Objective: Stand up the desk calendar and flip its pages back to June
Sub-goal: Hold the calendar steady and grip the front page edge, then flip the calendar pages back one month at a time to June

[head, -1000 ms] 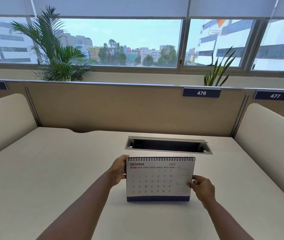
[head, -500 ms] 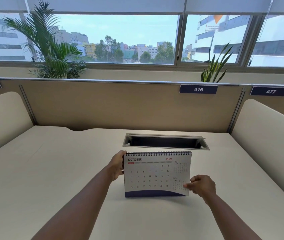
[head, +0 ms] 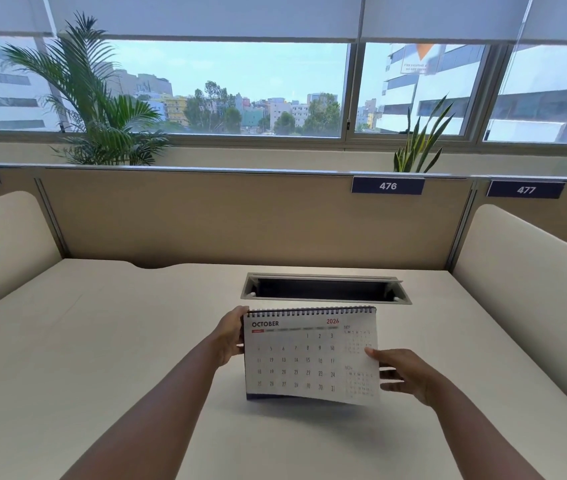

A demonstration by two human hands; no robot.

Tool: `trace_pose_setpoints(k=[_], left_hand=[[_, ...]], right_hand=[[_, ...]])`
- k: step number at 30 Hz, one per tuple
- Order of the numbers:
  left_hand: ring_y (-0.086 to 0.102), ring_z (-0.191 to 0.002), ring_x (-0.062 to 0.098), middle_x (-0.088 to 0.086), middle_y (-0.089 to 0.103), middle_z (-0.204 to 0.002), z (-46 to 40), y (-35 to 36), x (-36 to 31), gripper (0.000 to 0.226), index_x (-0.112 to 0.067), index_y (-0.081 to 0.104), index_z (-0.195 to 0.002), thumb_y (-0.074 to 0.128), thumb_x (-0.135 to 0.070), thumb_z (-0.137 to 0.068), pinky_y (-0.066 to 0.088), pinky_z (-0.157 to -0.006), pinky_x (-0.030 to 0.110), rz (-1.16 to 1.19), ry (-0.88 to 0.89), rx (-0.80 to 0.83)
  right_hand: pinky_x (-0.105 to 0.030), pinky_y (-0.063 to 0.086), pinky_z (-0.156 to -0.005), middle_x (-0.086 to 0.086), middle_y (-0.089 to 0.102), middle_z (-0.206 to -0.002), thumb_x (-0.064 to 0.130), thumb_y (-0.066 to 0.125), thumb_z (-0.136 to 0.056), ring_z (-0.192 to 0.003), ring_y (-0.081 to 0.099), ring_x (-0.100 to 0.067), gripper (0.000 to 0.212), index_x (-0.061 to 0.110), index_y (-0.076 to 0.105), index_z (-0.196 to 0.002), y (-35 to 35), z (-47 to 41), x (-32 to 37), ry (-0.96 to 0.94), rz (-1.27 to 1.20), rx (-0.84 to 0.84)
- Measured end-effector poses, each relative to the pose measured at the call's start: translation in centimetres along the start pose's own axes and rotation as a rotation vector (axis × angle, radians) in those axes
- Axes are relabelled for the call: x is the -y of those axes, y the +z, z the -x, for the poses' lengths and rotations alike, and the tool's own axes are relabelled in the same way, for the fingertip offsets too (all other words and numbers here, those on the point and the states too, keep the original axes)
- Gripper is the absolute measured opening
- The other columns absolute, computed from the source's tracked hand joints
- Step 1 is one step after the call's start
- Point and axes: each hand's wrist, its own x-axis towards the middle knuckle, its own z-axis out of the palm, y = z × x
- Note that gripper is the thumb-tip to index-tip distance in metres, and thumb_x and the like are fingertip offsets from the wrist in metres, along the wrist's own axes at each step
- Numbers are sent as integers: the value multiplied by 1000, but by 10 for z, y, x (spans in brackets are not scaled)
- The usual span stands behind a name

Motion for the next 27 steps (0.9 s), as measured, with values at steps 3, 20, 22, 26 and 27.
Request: trace_pose_setpoints(k=[3,20,22,26,27], left_hand=[[56,-75,22,11,62,-78,1,-2,1,47,-10,55,-81,21,-35,-100,41,-80,39,18,-4,11],[57,-101,32,12,68,-90,-4,-6,2,87,-12,66,-87,0,-68,-86,37,-94,47,44,-22,99],[55,-104,32,11,67,-91,-5,-5,2,85,-13,66,-86,2,-69,-86,36,-96,48,48,-19,93],[56,-98,28,8,66,-91,-8,-3,0,77,-21,65,-89,6,-71,-85,36,-93,46,19,13,73],[57,-95,25,7,66,-91,-9,-3,1,72,-22,64,-91,10,-70,-86,37,-91,44,12,17,62]], right_hand=[[-39,56,-78,-14,75,-98,63,48,-75,-94,69,-32,60,14,71,-101,-2,6,11,-13,-138,175],[-31,60,-65,-10,72,-111,78,26,-72,-87,71,-24,89,10,69,-109,3,1,70,-230,-605,402],[-31,60,-65,-8,71,-113,77,30,-70,-90,71,-25,86,11,65,-113,5,1,72,-236,-596,401],[-31,61,-61,-8,71,-114,75,36,-66,-86,71,-25,84,11,64,-113,6,0,74,-227,-601,402],[-31,61,-60,-8,69,-117,75,34,-69,-85,72,-25,83,12,63,-114,7,0,74,-222,-604,401]])
